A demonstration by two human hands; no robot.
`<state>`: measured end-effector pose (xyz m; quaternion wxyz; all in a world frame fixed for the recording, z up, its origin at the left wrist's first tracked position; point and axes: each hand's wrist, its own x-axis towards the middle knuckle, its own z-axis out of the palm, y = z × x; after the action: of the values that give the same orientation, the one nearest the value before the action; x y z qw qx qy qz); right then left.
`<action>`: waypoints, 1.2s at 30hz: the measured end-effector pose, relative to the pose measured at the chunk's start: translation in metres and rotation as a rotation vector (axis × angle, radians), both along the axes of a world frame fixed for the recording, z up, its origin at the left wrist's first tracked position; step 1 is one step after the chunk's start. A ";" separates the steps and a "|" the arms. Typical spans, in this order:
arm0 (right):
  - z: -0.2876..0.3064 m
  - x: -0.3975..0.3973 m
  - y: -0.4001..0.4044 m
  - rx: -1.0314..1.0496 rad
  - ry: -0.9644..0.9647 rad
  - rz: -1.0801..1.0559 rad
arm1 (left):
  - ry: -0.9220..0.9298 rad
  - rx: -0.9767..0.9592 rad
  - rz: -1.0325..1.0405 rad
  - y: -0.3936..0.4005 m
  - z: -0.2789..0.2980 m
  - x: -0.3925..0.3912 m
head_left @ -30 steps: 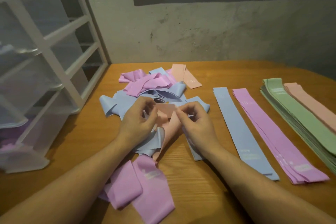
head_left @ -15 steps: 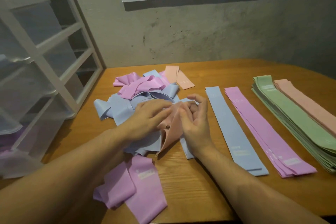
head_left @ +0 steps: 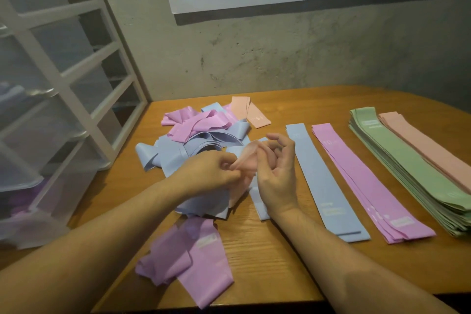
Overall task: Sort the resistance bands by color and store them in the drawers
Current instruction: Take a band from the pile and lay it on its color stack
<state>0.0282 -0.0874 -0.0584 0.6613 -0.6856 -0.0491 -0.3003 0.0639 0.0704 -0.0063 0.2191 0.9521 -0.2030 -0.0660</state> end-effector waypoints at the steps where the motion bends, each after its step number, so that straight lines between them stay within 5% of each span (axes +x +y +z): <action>1: 0.001 0.000 0.001 -0.005 0.018 0.002 | 0.080 -0.097 0.001 0.002 0.003 -0.001; 9: 0.007 0.011 0.000 0.100 0.294 0.252 | 0.047 -0.518 0.216 0.011 0.031 -0.018; 15: 0.032 0.005 0.013 0.113 0.297 0.449 | 0.131 -0.824 0.244 0.013 0.056 -0.032; 20: 0.061 0.002 0.017 -0.001 0.256 0.408 | 0.131 -0.967 0.277 0.012 0.069 -0.041; 30: 0.094 -0.021 -0.003 0.128 0.348 0.394 | 0.328 -1.284 0.433 -0.005 0.079 -0.063; 36: 0.112 -0.042 -0.027 0.134 0.349 0.482 | 0.308 -1.234 0.475 -0.014 0.070 -0.075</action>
<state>-0.0133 -0.1140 0.0539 0.7558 -0.6502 -0.0759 -0.0149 -0.0112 0.0562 0.0642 0.7574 0.6510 0.0448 -0.0231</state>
